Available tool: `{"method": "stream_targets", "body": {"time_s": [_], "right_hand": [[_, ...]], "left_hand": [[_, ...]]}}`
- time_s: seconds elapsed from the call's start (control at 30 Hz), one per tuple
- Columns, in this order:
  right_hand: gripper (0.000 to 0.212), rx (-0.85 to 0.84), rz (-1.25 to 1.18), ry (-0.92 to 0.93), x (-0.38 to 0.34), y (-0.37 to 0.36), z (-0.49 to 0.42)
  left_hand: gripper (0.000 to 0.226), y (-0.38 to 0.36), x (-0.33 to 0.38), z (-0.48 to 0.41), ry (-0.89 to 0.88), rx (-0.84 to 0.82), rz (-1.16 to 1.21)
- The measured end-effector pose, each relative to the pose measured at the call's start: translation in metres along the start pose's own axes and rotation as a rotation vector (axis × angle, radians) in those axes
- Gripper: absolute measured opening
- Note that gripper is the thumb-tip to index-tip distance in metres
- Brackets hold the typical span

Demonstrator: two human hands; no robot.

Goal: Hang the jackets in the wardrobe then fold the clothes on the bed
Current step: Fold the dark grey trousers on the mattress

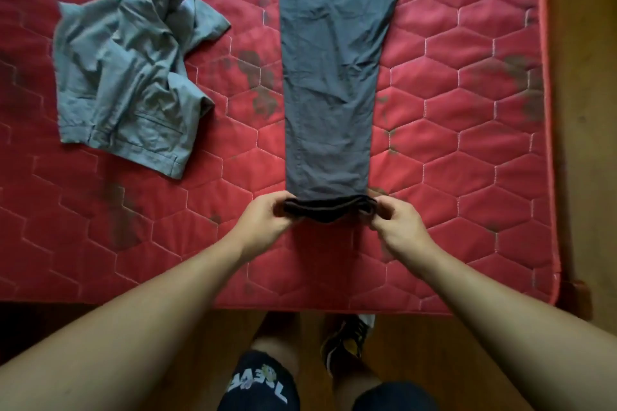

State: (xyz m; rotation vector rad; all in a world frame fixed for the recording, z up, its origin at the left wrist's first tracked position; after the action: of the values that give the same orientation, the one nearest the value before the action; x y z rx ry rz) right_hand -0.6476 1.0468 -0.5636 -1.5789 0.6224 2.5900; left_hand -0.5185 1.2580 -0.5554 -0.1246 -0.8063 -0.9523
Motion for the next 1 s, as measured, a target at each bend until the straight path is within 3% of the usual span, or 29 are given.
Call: {"method": "stream_targets", "body": {"time_s": [0.03, 0.13, 0.23, 0.4, 0.57, 0.77, 0.8, 0.87, 0.93, 1.0], "right_hand": [[0.008, -0.003, 0.017, -0.004, -0.008, 0.003, -0.011], [0.019, -0.01, 0.143, 0.019, -0.029, 0.01, -0.047], [0.026, 0.023, 0.295, 0.034, -0.038, 0.013, -0.086], [0.029, 0.03, 0.321, -0.011, -0.021, 0.014, -0.133], [0.035, -0.007, 0.29, 0.018, -0.024, 0.022, -0.176], [0.036, 0.06, 0.319, 0.179, -0.077, 0.049, -0.27], [0.035, 0.091, 0.316, 0.185, -0.086, 0.053, -0.29], [0.033, 0.118, 0.286, 0.132, -0.091, 0.058, -0.321], [0.031, 0.079, 0.184, 0.026, -0.077, 0.053, -0.329], [0.04, 0.045, 0.064, -0.092, -0.054, 0.043, -0.307]], "left_hand": [[0.017, 0.007, 0.01, -0.009, -0.024, 0.026, -0.017], [0.022, 0.031, 0.036, -0.041, -0.082, 0.167, -0.182], [0.018, 0.047, 0.052, -0.076, -0.08, 0.195, -0.27], [0.003, 0.053, 0.059, -0.129, -0.031, 0.22, -0.267], [0.009, 0.058, 0.073, -0.169, 0.037, 0.261, -0.206], [0.007, 0.099, 0.148, -0.229, -0.071, 0.362, -0.144], [0.009, 0.108, 0.163, -0.241, -0.077, 0.388, -0.091], [0.037, 0.121, 0.177, -0.258, -0.019, 0.416, -0.01], [0.056, 0.117, 0.166, -0.261, 0.092, 0.367, -0.026], [0.061, 0.096, 0.137, -0.247, 0.216, 0.273, -0.064]]}}
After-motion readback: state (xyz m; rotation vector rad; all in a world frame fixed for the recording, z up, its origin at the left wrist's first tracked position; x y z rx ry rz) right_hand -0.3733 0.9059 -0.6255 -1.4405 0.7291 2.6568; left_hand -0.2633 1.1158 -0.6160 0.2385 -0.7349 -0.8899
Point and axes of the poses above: each hand's wrist, its own z-axis away from the middle knuckle, its own y-axis out of the back of the hand, x = y × z, the point moved 5 cm from there along -z, towards the middle knuckle, and after that the axes turned 12 degrees about y, right-handed, at the moved point
